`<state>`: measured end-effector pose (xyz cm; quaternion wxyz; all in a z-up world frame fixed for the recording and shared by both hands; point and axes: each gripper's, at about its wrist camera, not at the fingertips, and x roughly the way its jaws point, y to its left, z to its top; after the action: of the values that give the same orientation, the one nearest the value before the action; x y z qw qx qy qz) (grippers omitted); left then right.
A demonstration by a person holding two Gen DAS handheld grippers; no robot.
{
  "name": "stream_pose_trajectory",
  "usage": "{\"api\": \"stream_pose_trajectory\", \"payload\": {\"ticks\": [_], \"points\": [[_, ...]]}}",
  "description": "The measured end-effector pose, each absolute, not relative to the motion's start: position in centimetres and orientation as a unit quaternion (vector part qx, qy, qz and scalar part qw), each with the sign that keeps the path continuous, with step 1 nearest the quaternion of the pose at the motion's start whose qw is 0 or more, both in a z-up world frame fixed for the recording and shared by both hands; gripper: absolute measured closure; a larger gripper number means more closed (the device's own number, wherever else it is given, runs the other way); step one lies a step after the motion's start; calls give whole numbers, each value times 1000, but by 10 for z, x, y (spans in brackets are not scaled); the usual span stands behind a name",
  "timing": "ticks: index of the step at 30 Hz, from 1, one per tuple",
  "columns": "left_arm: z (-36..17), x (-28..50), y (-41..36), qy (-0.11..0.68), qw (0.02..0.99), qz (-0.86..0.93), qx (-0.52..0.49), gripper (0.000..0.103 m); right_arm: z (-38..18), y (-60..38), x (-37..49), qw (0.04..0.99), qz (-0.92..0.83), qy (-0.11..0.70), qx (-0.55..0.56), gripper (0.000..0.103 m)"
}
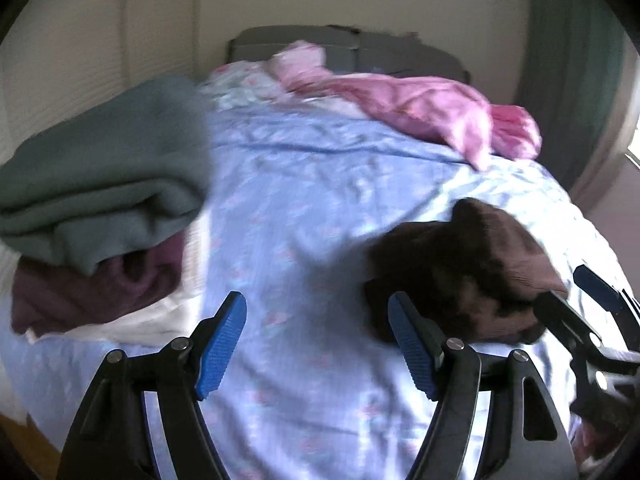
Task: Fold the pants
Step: 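Release the cuffs and pull both tools back from the folded pants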
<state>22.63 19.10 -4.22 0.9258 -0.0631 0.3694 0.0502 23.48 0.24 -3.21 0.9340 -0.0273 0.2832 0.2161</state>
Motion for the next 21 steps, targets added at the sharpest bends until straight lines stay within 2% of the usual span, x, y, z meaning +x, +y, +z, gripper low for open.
{"api": "stream_pose_trajectory", "payload": {"ticks": [4,7,18,21], "points": [[-37,241,152,357,933,-7,-47,30,-37,-44,238,954,128,272,-2,11],[-37,257,128,354,933,-46,-43,30,-55,-82,253,955,51,292,27,11],[-38,334,87,374,919,-96,-84,32,-75,-149,282,944,-18,301,131,11],[-51,356,79,408,905,-85,-82,40,-80,-155,286,942,-23,302,143,11]]}}
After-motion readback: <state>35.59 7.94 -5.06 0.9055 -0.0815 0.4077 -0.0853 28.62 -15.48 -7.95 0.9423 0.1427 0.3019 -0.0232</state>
